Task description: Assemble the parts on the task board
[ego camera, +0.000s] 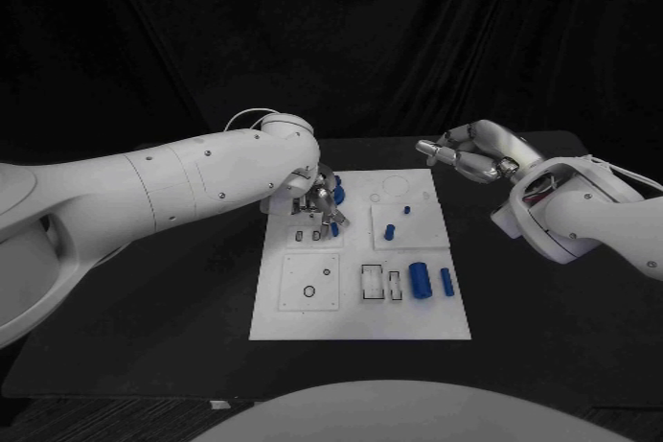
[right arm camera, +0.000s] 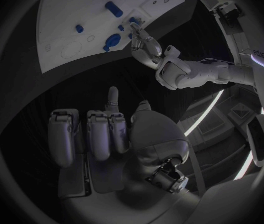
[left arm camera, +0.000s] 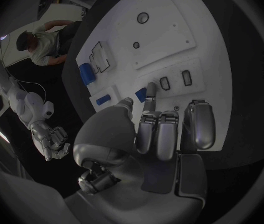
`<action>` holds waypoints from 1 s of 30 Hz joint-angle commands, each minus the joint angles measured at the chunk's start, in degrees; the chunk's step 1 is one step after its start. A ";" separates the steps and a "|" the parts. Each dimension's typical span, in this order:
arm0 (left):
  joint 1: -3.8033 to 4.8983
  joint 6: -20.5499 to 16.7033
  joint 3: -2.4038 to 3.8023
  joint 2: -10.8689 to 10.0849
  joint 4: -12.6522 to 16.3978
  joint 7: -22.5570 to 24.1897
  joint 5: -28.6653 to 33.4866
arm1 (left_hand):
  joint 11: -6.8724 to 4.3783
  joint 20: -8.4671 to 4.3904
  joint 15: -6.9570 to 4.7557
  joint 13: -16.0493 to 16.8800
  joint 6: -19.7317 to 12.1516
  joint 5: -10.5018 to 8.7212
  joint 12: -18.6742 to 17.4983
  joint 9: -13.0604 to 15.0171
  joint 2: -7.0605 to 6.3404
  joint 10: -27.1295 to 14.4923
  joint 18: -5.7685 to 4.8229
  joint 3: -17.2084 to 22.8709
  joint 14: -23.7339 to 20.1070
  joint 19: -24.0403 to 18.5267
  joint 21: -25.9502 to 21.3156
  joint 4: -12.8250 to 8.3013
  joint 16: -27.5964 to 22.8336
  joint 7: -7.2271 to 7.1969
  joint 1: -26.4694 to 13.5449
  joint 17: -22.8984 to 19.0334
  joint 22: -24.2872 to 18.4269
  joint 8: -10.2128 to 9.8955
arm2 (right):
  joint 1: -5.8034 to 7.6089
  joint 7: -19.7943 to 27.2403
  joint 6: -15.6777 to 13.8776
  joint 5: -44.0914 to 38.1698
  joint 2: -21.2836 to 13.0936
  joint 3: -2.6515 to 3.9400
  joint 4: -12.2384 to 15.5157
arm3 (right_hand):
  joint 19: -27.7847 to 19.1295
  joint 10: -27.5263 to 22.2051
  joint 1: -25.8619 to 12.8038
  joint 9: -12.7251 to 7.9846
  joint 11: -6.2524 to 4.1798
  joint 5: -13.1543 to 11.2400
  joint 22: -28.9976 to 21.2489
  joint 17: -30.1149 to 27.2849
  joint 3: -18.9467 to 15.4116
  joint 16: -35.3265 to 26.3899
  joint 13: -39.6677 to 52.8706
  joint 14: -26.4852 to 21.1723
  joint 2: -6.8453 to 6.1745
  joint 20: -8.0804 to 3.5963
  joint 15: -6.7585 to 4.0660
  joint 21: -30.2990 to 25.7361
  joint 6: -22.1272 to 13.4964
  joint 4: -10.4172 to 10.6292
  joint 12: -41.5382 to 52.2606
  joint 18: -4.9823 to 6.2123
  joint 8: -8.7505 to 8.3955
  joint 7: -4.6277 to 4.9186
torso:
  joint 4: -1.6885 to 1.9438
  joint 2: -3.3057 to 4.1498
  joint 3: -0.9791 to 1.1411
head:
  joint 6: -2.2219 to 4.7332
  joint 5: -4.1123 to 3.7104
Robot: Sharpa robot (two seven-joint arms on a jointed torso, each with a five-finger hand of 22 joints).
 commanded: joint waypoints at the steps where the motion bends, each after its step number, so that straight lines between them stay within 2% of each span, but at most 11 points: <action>1: -0.16 0.05 0.06 0.23 -0.07 1.28 0.07 | -0.59 -0.11 -0.41 15.04 0.54 0.50 -0.04 0.11 -0.02 5.98 -0.51 0.48 6.17 -0.45 -0.35 -0.08 0.15 0.03 0.51 15.06 -0.07 -0.06 | -0.14 -0.01 -0.88 -0.31 -0.05 0.04 0.07 | 4.98 6.09 0.68 0.12 -0.17 0.37 14.45 15.10 -0.23 0.15 15.09 6.05 0.05 0.16 0.15 -0.32 0.36 -0.09 0.14 0.03 0.44 -0.15 | 0.00 -0.01 0.00 | -0.01 -0.17; 5: -0.22 0.15 0.06 0.43 -0.33 1.34 0.07 | -0.66 -0.18 -0.47 15.04 0.63 1.37 -0.04 0.29 -0.12 5.98 -0.49 0.84 6.17 -0.52 -0.47 -0.23 0.15 -0.03 0.64 15.06 -0.08 -0.07 | -0.14 0.03 -0.96 -0.31 -0.03 0.04 0.21 | 4.93 6.09 0.80 0.15 -0.18 0.43 14.42 15.10 -0.21 0.15 15.09 6.05 0.10 0.15 0.13 -0.40 0.39 -0.08 0.14 0.06 0.50 -0.17 | -0.01 -0.01 0.00 | -0.01 -0.21; 13: -0.51 0.17 0.06 0.87 -1.24 1.47 0.07 | -0.76 -0.25 -0.56 15.04 0.82 2.01 -0.04 0.54 -0.27 5.98 -0.49 1.33 6.17 -0.53 -0.54 -0.57 0.15 -0.16 0.97 15.06 -0.04 -0.01 | -0.14 0.01 -1.09 -0.31 -0.12 0.04 0.14 | 4.81 6.09 1.22 0.23 -0.23 0.61 14.35 15.10 -0.14 0.15 15.09 6.05 0.22 0.12 0.09 -0.58 0.47 -0.09 0.14 0.11 0.68 -0.23 | -0.01 -0.01 0.01 | -0.01 -0.14; 18: -0.62 0.16 0.06 1.00 -1.62 1.43 0.07 | -0.88 -0.33 -0.65 15.04 1.11 2.28 -0.04 0.85 -0.44 5.98 -0.48 1.78 6.17 -0.52 -0.60 -0.95 0.15 -0.31 1.31 15.06 0.00 0.15 | -0.15 -0.04 -1.03 -0.31 -0.11 0.04 0.14 | 4.63 6.09 1.68 0.29 -0.28 0.86 14.24 15.10 -0.06 0.15 15.09 6.05 0.31 0.09 0.05 -0.85 0.49 -0.11 0.14 0.20 0.82 -0.27 | -0.03 -0.03 0.02 | -0.01 -0.37; 30: -0.73 0.34 0.06 1.01 -1.83 1.64 0.07 | -1.10 -0.60 -0.89 15.04 0.64 2.80 -0.04 1.72 -1.08 5.98 -0.46 4.49 6.17 -0.59 -0.89 -2.94 0.15 -0.47 2.91 15.06 0.09 -0.11 | -0.28 -0.34 -0.71 -0.31 -0.03 0.04 0.01 | 4.41 6.09 3.43 0.44 -0.39 1.92 14.09 15.10 0.11 0.15 15.09 6.05 0.32 -0.02 -0.06 -1.21 0.39 -0.18 0.14 0.30 1.17 -0.38 | -0.02 -0.03 0.01 | -0.01 -0.22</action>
